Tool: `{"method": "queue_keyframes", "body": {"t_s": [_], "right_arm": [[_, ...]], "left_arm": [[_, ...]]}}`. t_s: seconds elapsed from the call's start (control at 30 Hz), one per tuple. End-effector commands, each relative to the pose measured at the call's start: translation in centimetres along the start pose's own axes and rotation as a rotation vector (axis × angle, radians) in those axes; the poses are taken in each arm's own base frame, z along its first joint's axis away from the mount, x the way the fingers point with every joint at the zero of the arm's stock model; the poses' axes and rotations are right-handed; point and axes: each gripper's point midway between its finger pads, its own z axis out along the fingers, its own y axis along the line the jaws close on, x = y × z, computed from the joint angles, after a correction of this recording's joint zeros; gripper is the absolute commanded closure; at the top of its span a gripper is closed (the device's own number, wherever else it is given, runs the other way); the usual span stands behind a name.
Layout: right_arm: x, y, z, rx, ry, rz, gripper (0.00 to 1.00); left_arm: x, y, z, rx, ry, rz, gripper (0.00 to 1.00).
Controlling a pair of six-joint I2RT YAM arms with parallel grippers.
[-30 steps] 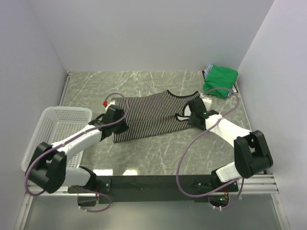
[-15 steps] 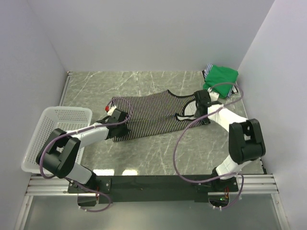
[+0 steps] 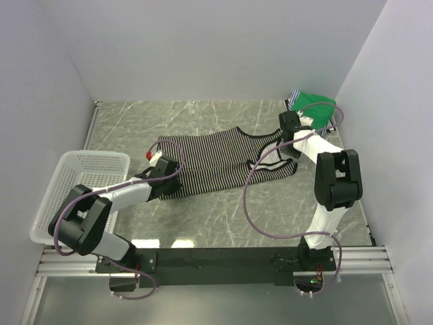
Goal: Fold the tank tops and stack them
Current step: Fold the tank top
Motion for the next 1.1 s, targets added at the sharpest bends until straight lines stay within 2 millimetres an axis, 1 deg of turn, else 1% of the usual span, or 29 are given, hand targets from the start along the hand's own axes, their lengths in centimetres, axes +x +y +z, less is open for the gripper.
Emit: {"method": "queue_keyframes", "body": {"t_s": [0.0,0.07,0.1,0.13,0.17,0.2,0.23,0.27,0.3,0.33,0.37,0.4,0.43,0.47,0.5,0.57,0.67,0.7,0.77,0.8,0.83,0.9,0.93,0.97,1.0,1.03,1.07], "right_arm": [[-2.8,-0.5,-1.9,-0.02,-0.072,0.044,0.58],[-2.9,0.3,-3.2,-0.093,-0.073,0.065,0.59],[-3.3,0.8,-4.7,-0.14,-0.093,0.078,0.59],[-3.3,1.3,-5.5,-0.174,-0.097,0.081,0.59],[-2.3,2.1,-6.0,-0.219,-0.073,0.081,0.59],[-2.3,2.4,-7.0,-0.254,-0.088,0.085,0.59],[-1.0,3.1,-7.5,-0.274,-0.075,0.062,0.59],[-0.6,3.5,-7.9,-0.298,-0.07,0.073,0.59],[-0.2,3.8,-8.5,-0.324,-0.072,0.071,0.59],[0.3,4.2,-8.9,-0.343,-0.072,0.068,0.59],[1.2,4.5,-9.2,-0.358,-0.066,0.062,0.59],[1.7,4.7,-9.3,-0.364,-0.064,0.05,0.59],[1.8,4.7,-9.4,-0.364,-0.068,0.048,0.59],[2.4,4.8,-9.5,-0.36,-0.063,0.033,0.59],[2.5,4.8,-9.3,-0.357,-0.062,0.028,0.59],[2.3,4.9,-9.3,-0.362,-0.062,0.017,0.59],[2.3,5.7,-9.5,-0.378,-0.057,-0.002,0.59],[2.7,6.3,-9.5,-0.383,-0.05,-0.019,0.59],[2.9,6.6,-9.6,-0.38,-0.05,-0.031,0.59],[3.6,7.2,-9.6,-0.384,-0.042,-0.051,0.59],[4.0,7.4,-9.5,-0.383,-0.035,-0.058,0.6],[5.1,7.8,-9.8,-0.392,-0.03,-0.074,0.6],[6.6,8.0,-9.8,-0.394,-0.013,-0.088,0.6],[6.8,8.1,-9.9,-0.405,-0.019,-0.078,0.6],[7.3,8.1,-9.9,-0.414,-0.013,-0.077,0.6],[8.2,7.9,-9.6,-0.412,0.002,-0.076,0.6],[8.6,8.2,-9.6,-0.427,0.012,-0.074,0.6]], "left_arm": [[1.6,2.2,-0.3,-0.061,0.043,0.021,0.99],[2.0,1.8,-0.4,-0.032,0.054,0.002,0.99],[2.7,1.3,-0.5,-0.009,0.076,-0.003,0.99],[3.5,1.3,-0.5,-0.006,0.091,-0.025,0.99],[4.1,0.9,-0.6,0.001,0.095,-0.029,0.99],[5.2,0.3,-0.9,0.007,0.094,-0.003,0.99],[5.9,-0.3,-1.2,0.013,0.099,-0.025,0.99],[6.6,-0.6,-1.4,0.017,0.104,-0.028,0.99],[8.1,-1.4,-2.0,0.04,0.122,-0.002,0.99],[8.8,-1.8,-2.3,0.039,0.123,-0.023,0.99],[10.7,-2.2,-3.0,0.047,0.145,0.017,0.99],[11.5,-2.3,-3.4,0.046,0.152,0.025,0.99],[12.1,-2.8,-3.8,0.047,0.153,0.012,0.99],[12.3,-2.5,-4.0,0.029,0.136,0.022,0.99],[13.1,-2.1,-4.5,0.017,0.145,0.037,0.99],[13.6,-1.5,-4.9,0.027,0.161,0.015,0.99],[13.9,-1.0,-5.8,0.064,0.177,-0.008,0.99],[13.7,-0.9,-6.0,0.068,0.173,-0.006,0.99],[13.2,-0.9,-6.6,0.08,0.162,0.008,0.99],[13.0,-1.0,-6.8,0.087,0.154,0.015,0.99],[12.7,-1.4,-7.1,0.102,0.149,0.02,0.99],[12.6,-1.5,-7.4,0.109,0.15,0.037,0.99],[12.2,-1.8,-7.7,0.121,0.143,0.044,0.99],[12.0,-1.8,-8.0,0.118,0.139,0.05,0.99],[11.0,-2.6,-8.6,0.141,0.107,0.042,0.98],[10.3,-2.9,-9.0,0.152,0.087,0.039,0.96],[9.6,-3.0,-9.4,0.148,0.067,0.044,0.92]]}}
